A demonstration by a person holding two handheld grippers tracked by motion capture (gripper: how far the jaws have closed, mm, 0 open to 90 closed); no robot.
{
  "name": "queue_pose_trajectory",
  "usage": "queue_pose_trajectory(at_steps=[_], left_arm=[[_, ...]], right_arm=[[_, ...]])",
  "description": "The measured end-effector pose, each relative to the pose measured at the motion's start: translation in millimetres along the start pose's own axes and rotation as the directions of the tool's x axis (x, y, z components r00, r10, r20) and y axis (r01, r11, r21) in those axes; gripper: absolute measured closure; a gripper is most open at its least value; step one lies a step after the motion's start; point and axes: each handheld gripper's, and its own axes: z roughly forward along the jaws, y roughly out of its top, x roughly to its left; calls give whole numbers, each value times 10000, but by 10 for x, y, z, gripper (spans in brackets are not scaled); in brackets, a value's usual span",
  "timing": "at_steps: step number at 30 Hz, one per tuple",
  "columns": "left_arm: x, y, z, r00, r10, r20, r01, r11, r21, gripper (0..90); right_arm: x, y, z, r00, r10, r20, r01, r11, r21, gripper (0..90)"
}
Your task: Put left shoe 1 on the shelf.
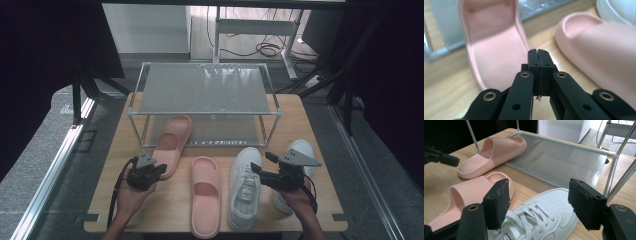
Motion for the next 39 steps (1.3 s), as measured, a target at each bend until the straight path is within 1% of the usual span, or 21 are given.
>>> queue_pose_trajectory(at_steps=[4,8,11,15,21,28,33,34,35,37,39], left_arm=[[6,-131,-52,9998,-158,143,159,9999,-51,898],[16,-216,-66,9997,-141,187,139,9998,150,899],[28,-254,-69,9997,-150,205,143,9993,332,899],[26,-298,-68,9998,40,185,-52,9980,626,899],[70,-356,-26,10000,-8,16,6,9961,880,899],[116,-371,12,9999,-64,-134,77,9953,965,898],[137,-331,63,9998,-79,-163,94,9957,918,897],[143,-320,74,9999,-32,-167,47,9959,903,897],[151,-312,92,9998,-129,-159,143,9958,903,897],[170,-304,118,9998,-147,-131,159,9949,1000,897],[176,-297,127,9997,-237,-56,242,9950,967,897]], right_arm=[[8,1,-1,10000,12,-13,-12,10000,6,340],[12,-1,7,10000,27,-20,-27,10000,28,340],[12,-3,13,10000,4,-18,-4,10000,41,340],[7,-5,12,10000,0,-16,0,10000,63,340],[3,-5,8,10000,14,3,-14,10000,52,340],[10,-8,14,10000,15,-3,-15,10000,54,340],[10,-8,19,10000,2,-15,-2,10000,67,339],[11,-9,20,10000,1,-16,-1,10000,73,339],[11,-9,20,10000,-4,-14,4,10000,73,339],[9,-7,14,10000,8,-7,-8,10000,51,339],[8,-8,12,10000,8,-7,-8,10000,49,340]])
